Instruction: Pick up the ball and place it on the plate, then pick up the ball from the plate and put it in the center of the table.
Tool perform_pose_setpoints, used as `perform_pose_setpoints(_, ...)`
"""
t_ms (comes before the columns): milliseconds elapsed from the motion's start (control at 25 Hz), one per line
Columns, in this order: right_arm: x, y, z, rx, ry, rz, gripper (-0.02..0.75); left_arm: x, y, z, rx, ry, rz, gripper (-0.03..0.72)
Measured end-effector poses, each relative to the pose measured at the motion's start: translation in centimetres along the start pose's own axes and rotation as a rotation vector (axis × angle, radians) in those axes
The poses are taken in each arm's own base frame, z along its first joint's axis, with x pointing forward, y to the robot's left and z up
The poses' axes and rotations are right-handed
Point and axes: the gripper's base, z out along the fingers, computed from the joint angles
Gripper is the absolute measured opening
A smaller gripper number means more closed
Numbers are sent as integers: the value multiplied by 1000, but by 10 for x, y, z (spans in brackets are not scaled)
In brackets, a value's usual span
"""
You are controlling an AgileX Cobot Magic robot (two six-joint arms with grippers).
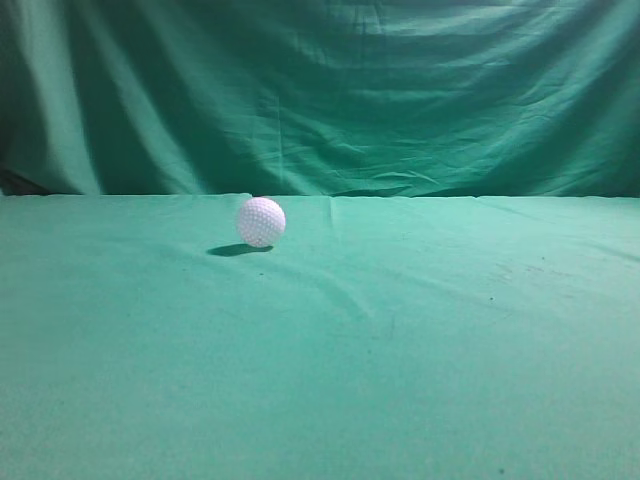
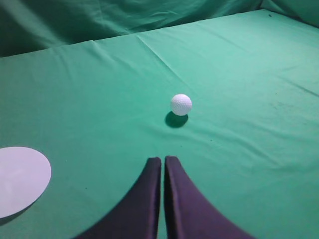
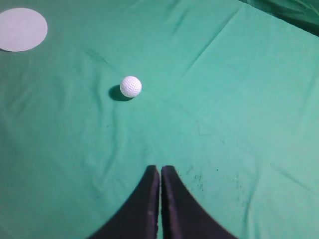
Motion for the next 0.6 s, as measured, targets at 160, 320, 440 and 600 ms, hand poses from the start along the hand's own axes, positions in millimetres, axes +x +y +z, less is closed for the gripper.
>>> perform_pose_setpoints(160, 45, 5, -10, -12, -77, 13, 0, 2, 1, 0, -9, 10, 23, 0)
perform_pose_setpoints(320, 82, 11, -10, -43, -159, 49, 0, 5, 1, 0, -10, 36, 46, 0)
perform_pose_setpoints(440, 106, 16, -2, -70, -218, 89, 0, 10, 0, 1, 1, 65, 47, 0)
perform_pose_setpoints(600, 132, 20, 16, -85, -281, 137, 0, 28, 2, 8, -11, 99, 35, 0)
